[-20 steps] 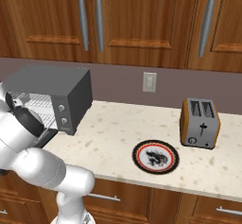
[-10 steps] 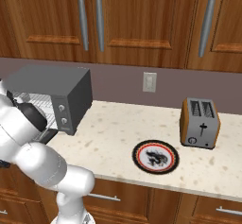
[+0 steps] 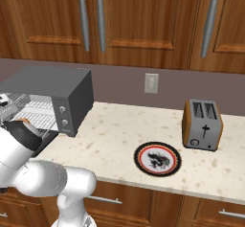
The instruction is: Pick up the bagel from the plate, place it on the toaster oven rack, close the door, and set the timer.
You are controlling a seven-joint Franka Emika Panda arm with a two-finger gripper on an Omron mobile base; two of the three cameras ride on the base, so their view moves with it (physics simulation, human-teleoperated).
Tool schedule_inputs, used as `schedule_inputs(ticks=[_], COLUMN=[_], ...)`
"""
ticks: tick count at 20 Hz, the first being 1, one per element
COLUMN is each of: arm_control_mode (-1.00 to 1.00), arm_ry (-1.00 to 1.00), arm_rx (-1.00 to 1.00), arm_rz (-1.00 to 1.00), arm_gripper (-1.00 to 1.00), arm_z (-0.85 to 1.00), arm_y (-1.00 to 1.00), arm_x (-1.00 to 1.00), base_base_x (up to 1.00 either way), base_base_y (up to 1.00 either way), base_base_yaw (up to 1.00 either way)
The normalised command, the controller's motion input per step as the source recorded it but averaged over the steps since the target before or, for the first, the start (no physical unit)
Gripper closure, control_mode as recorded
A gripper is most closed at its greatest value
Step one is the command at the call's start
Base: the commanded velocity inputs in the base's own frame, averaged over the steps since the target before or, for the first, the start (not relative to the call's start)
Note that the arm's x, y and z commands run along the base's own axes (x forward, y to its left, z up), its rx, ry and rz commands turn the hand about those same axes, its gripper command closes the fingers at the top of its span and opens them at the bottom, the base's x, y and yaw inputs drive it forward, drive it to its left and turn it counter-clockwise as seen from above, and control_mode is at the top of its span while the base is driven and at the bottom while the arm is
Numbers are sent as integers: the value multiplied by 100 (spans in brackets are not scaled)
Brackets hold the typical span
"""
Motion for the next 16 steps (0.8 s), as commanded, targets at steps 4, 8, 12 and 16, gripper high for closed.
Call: schedule_inputs(ticks=[4,8,12,16], arm_control_mode=[-100,-100,-100,-100], arm_ry=[-5,0,4,5], arm_rx=[6,9,7,4], arm_rz=[0,0,-2,-7], arm_gripper=[-100,-100,-100,-100], arm_z=[40,22,0,-10], arm_y=[0,0,0,0], arm_x=[-99,-88,-33,0], base_base_x=[0,0,0,0], base_base_y=[0,0,0,0], base_base_yaw=[0,0,0,0])
